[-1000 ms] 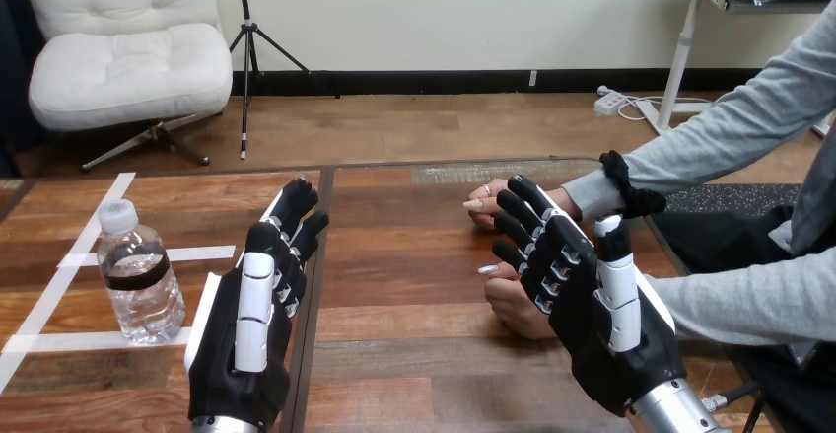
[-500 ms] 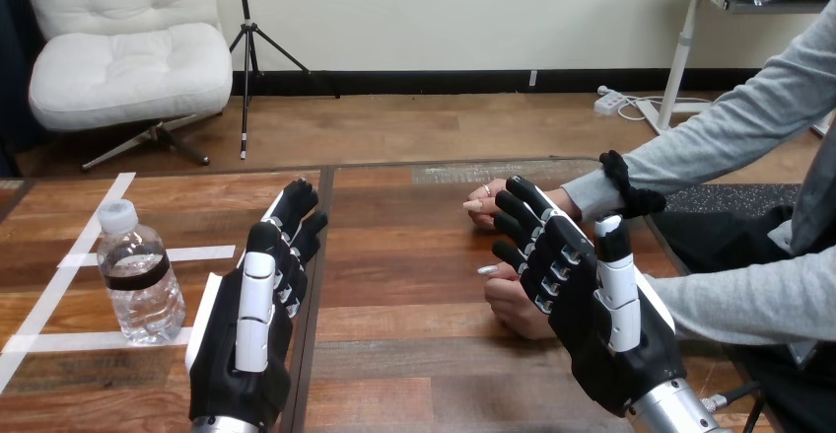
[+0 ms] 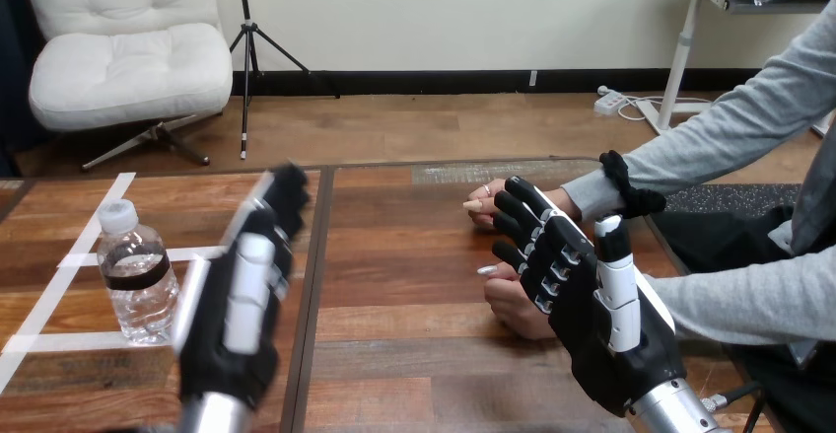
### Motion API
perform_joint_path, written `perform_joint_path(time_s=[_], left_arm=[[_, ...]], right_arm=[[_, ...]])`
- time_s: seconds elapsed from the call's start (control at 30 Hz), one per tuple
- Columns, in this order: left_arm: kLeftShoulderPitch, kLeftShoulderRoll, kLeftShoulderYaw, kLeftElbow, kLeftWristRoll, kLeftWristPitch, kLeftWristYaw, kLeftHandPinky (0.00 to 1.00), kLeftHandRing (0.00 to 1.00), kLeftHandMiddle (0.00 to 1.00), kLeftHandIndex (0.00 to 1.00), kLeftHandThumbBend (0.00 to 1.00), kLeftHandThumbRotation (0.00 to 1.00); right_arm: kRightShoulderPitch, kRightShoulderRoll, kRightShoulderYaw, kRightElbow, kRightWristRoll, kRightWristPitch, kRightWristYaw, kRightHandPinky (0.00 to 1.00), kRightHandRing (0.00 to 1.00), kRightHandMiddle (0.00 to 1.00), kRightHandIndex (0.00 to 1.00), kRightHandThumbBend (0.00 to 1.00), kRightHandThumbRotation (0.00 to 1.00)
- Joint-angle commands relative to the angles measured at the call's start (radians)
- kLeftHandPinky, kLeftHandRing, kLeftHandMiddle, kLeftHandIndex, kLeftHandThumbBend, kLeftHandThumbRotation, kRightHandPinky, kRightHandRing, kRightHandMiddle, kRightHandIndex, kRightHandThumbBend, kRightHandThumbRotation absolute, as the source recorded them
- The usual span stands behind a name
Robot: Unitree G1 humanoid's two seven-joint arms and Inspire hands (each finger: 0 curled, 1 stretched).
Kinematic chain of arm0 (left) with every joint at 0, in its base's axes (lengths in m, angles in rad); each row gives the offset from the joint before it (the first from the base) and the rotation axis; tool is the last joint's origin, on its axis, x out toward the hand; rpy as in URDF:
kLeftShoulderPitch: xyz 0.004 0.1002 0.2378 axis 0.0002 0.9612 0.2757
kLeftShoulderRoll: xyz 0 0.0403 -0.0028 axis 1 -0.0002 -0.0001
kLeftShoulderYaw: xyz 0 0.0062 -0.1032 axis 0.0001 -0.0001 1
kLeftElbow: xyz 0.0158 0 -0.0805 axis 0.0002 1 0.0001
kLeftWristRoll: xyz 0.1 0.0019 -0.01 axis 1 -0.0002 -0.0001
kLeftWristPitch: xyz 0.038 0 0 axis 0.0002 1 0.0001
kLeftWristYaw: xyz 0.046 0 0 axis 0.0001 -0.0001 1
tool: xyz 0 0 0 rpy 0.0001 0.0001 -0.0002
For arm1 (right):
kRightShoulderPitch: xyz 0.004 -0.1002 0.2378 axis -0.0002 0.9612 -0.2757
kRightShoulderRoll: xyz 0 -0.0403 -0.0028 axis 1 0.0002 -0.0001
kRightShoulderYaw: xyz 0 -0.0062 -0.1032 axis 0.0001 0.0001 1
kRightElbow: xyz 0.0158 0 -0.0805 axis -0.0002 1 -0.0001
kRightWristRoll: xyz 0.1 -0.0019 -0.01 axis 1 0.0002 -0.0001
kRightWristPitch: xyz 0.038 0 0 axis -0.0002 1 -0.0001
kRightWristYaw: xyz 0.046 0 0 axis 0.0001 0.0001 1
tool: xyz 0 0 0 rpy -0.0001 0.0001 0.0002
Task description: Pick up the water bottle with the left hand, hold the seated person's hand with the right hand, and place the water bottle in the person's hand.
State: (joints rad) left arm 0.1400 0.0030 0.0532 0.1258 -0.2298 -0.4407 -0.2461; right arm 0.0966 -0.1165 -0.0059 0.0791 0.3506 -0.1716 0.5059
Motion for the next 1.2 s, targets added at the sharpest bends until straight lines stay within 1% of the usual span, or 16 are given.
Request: perform_joint_path(time_s=[0.0,0.07,0.2,0.27,0.37,0.5,0.57,0.67,0.8,0.9,1.07,1.17], left_arm=[[-0.130,0.018,0.042,-0.047,-0.005,-0.023,0.028,0.96,0.92,0.90,0.88,0.72,0.90],[-0.137,0.021,0.046,-0.046,-0.009,-0.024,0.029,0.96,0.92,0.90,0.88,0.72,0.90],[-0.178,0.039,0.072,-0.035,-0.021,-0.031,0.030,0.98,0.92,0.90,0.88,0.71,0.91],[-0.186,0.042,0.080,-0.031,-0.024,-0.031,0.028,0.99,0.92,0.91,0.89,0.70,0.92],[-0.217,0.058,0.106,-0.013,-0.033,-0.040,0.031,1.00,0.94,0.92,0.90,0.70,0.93],[-0.255,0.072,0.141,0.025,-0.044,-0.065,0.033,1.00,0.94,0.92,0.89,0.70,0.93],[-0.267,0.075,0.154,0.040,-0.048,-0.075,0.036,0.99,0.92,0.91,0.87,0.71,0.92],[-0.287,0.085,0.174,0.060,-0.066,-0.085,0.027,0.98,0.91,0.90,0.87,0.72,0.92],[-0.316,0.100,0.202,0.102,-0.085,-0.120,0.015,0.97,0.91,0.90,0.87,0.74,0.91],[-0.333,0.107,0.219,0.125,-0.102,-0.136,0.005,0.95,0.91,0.90,0.87,0.76,0.89],[-0.344,0.117,0.239,0.142,-0.114,-0.149,0.003,0.95,0.91,0.90,0.87,0.79,0.88],[-0.348,0.123,0.250,0.149,-0.117,-0.153,0.005,0.96,0.92,0.90,0.87,0.79,0.88]], right_arm=[[-0.038,0.002,-0.002,-0.045,0.000,-0.011,0.004,1.00,0.99,0.96,0.95,0.85,1.00],[-0.038,0.003,-0.001,-0.044,0.000,-0.012,0.005,1.00,0.99,0.96,0.95,0.85,1.00],[-0.037,0.003,-0.001,-0.045,0.000,-0.012,0.004,1.00,0.99,0.96,0.95,0.85,1.00],[-0.036,0.003,-0.001,-0.046,-0.001,-0.012,0.004,1.00,0.99,0.96,0.95,0.85,1.00],[-0.036,0.003,-0.001,-0.046,0.000,-0.013,0.006,1.00,0.98,0.96,0.94,0.85,1.00],[-0.034,0.004,0.000,-0.049,-0.001,-0.010,0.003,1.00,0.98,0.96,0.94,0.85,1.00],[-0.034,0.004,0.000,-0.049,0.000,-0.010,0.003,1.00,0.98,0.95,0.94,0.85,1.00],[-0.033,0.005,0.000,-0.051,0.003,-0.009,0.005,1.00,0.98,0.95,0.93,0.86,1.00],[-0.032,0.005,0.000,-0.052,0.003,-0.008,0.005,1.00,0.98,0.95,0.93,0.85,1.00],[-0.033,0.004,0.000,-0.051,0.003,-0.009,0.006,1.00,0.97,0.95,0.93,0.85,1.00],[-0.032,0.003,0.001,-0.054,0.001,-0.009,0.007,1.00,0.98,0.95,0.93,0.85,1.00],[-0.033,0.001,0.001,-0.052,0.003,-0.010,0.012,1.00,0.98,0.95,0.93,0.85,1.00]])
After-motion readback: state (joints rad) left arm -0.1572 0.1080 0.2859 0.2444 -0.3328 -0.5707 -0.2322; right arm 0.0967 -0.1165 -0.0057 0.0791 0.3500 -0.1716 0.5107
